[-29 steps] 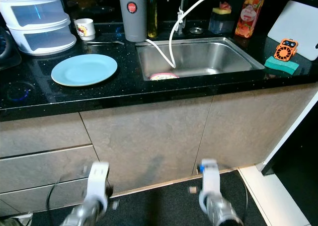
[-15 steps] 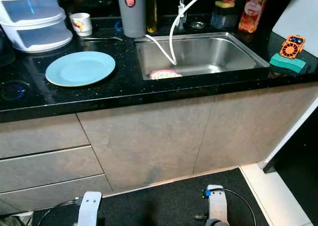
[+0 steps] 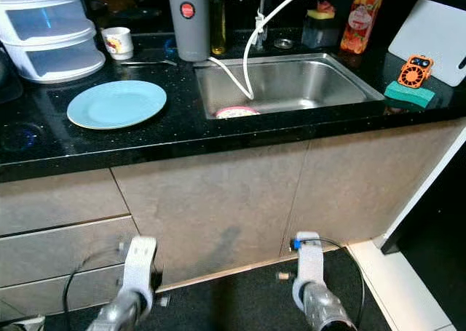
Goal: Kitchen organization
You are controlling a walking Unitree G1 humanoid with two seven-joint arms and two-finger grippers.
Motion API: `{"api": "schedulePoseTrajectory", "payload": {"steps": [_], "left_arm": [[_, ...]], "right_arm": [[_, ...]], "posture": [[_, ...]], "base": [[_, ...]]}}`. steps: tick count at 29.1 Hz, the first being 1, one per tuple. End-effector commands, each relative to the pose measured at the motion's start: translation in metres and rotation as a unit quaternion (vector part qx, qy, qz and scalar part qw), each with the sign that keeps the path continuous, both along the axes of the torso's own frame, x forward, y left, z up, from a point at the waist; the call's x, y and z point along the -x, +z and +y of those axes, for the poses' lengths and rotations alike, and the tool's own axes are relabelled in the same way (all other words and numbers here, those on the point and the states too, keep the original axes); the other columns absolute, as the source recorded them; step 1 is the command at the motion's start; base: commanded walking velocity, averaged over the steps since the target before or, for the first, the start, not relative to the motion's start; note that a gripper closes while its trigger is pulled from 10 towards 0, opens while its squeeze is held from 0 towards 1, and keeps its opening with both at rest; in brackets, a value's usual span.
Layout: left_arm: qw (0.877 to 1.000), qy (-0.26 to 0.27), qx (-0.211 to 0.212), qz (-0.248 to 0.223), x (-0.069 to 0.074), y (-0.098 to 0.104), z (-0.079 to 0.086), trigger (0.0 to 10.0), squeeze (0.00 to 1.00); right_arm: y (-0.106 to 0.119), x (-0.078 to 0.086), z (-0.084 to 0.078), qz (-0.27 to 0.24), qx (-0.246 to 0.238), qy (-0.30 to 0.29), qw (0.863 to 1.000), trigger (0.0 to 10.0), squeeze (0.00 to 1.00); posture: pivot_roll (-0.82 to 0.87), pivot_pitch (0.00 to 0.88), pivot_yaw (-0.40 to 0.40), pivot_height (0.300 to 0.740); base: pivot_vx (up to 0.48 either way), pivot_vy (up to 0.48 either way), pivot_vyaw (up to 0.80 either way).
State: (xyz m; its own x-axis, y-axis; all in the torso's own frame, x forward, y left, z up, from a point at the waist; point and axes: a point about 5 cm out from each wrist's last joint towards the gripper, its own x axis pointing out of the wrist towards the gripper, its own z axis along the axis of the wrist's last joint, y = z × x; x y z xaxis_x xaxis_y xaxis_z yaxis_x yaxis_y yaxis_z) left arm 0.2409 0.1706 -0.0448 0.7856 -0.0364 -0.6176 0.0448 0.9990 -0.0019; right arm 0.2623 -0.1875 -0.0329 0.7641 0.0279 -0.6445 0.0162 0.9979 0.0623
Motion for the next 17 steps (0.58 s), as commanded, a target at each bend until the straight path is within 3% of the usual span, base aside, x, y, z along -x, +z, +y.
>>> {"api": "schedulePoseTrajectory", "payload": {"steps": [1,5,12,17], "left_arm": [[1.000,-0.005,-0.003,0.027,0.016,-0.012,-0.002,10.0,0.00],[0.999,-0.006,-0.001,0.041,0.029,-0.019,-0.003,10.0,0.00],[1.000,-0.005,0.003,0.004,-0.001,-0.001,-0.005,10.0,0.00],[1.000,0.004,0.016,-0.004,-0.004,0.002,-0.006,10.0,0.00]], "right_arm": [[-0.013,0.016,0.000,0.029,0.002,0.005,1.000,10.0,0.00],[-0.025,0.036,-0.007,0.057,0.009,0.000,0.998,10.0,0.00],[-0.016,0.022,-0.004,0.039,0.007,-0.001,0.999,10.0,0.00],[-0.015,0.019,-0.001,0.035,0.005,0.001,0.999,10.0,0.00]], "posture": [[-0.06,0.125,-0.019,0.740],[-0.06,0.128,-0.022,0.740],[-0.06,0.108,-0.016,0.740],[-0.06,0.100,-0.016,0.740]], "base": [[0.000,0.000,0.00],[0.000,0.000,0.00],[0.000,0.000,0.00],[0.000,0.000,0.00]]}}
